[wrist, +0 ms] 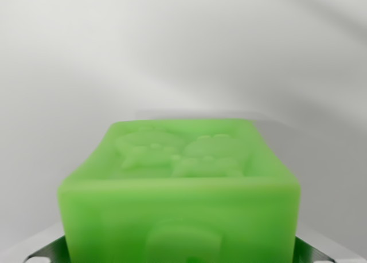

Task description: Stack cube

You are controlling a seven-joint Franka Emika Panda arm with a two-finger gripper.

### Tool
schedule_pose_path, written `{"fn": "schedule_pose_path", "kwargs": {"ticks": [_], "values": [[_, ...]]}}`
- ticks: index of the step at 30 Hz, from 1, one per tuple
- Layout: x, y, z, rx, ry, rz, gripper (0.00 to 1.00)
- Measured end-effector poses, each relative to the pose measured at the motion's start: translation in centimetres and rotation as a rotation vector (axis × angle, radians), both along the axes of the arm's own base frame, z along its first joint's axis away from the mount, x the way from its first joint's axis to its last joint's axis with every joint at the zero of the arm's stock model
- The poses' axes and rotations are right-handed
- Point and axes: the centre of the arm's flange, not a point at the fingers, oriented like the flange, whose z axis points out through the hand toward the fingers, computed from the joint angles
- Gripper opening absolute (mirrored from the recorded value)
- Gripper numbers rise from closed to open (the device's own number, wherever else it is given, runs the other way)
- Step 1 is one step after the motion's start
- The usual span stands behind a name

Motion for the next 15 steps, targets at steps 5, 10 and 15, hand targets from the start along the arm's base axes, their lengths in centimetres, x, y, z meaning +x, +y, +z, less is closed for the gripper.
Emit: {"fn": "schedule_pose_path", "kwargs": {"ticks": [5, 10, 15], "values": [[0.0, 0.0, 0.9, 0.001, 0.000, 0.000, 0.00], [0.0, 0.0, 2.0, 0.001, -0.001, 0.000, 0.00], [0.0, -0.1, 3.3, 0.000, -0.002, 0.001, 0.00]]}}
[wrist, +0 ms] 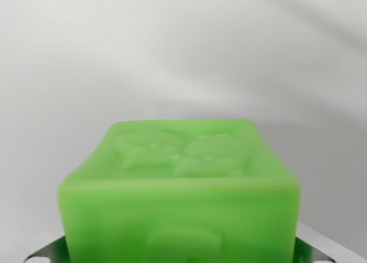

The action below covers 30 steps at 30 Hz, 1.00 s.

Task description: Stack cube

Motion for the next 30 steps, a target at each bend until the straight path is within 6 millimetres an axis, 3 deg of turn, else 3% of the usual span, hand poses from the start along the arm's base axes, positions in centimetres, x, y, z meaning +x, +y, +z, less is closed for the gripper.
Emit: {"fn": "schedule_pose_path", "kwargs": {"ticks": [21, 30], "values": [[0.0, 0.0, 6.1, 0.000, -0.005, -0.003, 0.00], [0.4, 1.6, 6.0, 0.001, 0.001, -0.027, 0.00]]}}
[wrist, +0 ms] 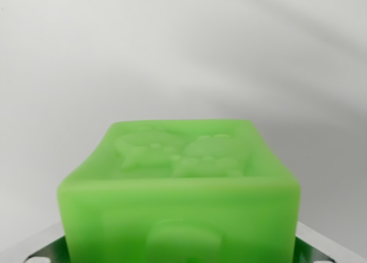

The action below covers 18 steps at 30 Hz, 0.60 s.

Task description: Stack cube

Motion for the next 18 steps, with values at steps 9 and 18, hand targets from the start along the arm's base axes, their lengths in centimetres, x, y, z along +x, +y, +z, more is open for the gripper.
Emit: {"fn": "schedule_pose_path", "kwargs": {"ticks": [9, 18], "values": [[0.4, 1.6, 0.0, 0.000, 0.001, -0.027, 0.00], [0.7, 3.1, 0.1, 0.001, 0.002, -0.054, 0.00]]}}
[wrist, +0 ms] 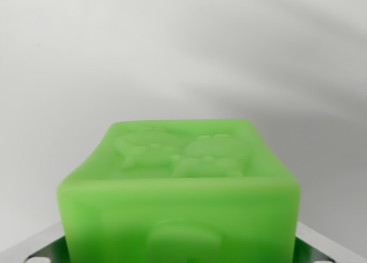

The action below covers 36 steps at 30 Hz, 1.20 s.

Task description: Stack cube

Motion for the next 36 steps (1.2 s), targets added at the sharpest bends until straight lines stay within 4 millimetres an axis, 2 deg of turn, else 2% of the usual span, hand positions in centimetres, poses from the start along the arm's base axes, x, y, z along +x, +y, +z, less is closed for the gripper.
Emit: {"fn": "schedule_pose_path", "kwargs": {"ticks": [36], "values": [[1.5, 6.8, 0.2, 0.000, -0.002, -0.112, 0.00]]}}
